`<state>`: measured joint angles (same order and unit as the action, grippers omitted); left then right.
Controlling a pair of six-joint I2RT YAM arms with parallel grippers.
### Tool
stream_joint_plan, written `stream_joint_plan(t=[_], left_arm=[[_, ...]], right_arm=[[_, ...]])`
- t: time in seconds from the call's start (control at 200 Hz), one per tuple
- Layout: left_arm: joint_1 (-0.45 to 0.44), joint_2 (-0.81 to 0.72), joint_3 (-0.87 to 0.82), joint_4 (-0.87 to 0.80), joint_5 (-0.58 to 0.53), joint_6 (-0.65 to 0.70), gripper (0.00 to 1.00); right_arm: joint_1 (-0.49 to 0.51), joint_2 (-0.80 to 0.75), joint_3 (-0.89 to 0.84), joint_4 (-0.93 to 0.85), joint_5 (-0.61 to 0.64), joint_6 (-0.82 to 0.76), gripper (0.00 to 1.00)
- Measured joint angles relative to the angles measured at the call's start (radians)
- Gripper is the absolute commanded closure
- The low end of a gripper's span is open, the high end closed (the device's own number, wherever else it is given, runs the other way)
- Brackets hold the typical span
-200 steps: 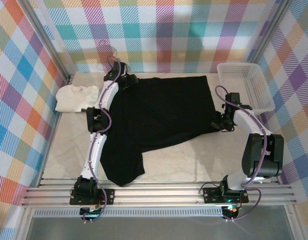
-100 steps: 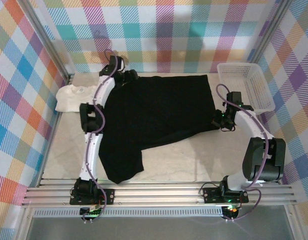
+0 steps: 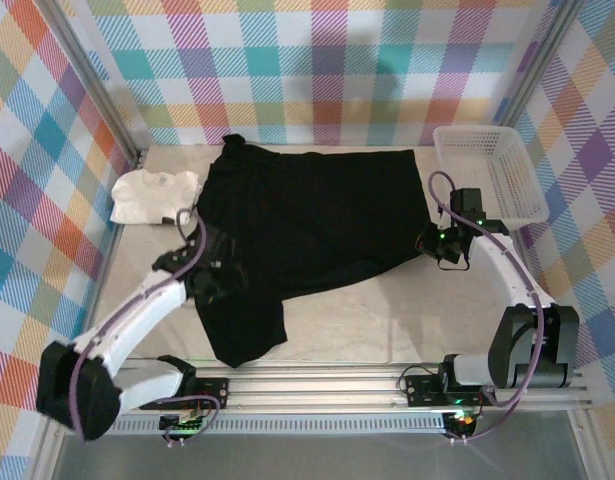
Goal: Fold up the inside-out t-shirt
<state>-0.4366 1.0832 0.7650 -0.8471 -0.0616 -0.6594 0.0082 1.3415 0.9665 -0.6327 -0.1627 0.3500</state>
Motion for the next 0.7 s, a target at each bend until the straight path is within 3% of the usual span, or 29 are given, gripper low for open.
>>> stream_joint_plan(t=[0.125, 0.275, 0.7], left_arm=[[-0.097, -0.149, -0.122, -0.107, 0.0, -0.169, 0.4], [-0.15, -0.164, -0.202, -0.172, 0.019, -0.289, 0.47], [-0.19, -0.038, -0.309, -0.067, 0.092, -0.344, 0.57]], right_arm=[[0.0, -0.008, -0.011, 0.002, 0.0, 0.0, 0.95], [0.0, -0.008, -0.021, 0.003, 0.001, 0.0, 0.96], [0.0, -0.007, -0.021, 0.003, 0.004, 0.0, 0.96]])
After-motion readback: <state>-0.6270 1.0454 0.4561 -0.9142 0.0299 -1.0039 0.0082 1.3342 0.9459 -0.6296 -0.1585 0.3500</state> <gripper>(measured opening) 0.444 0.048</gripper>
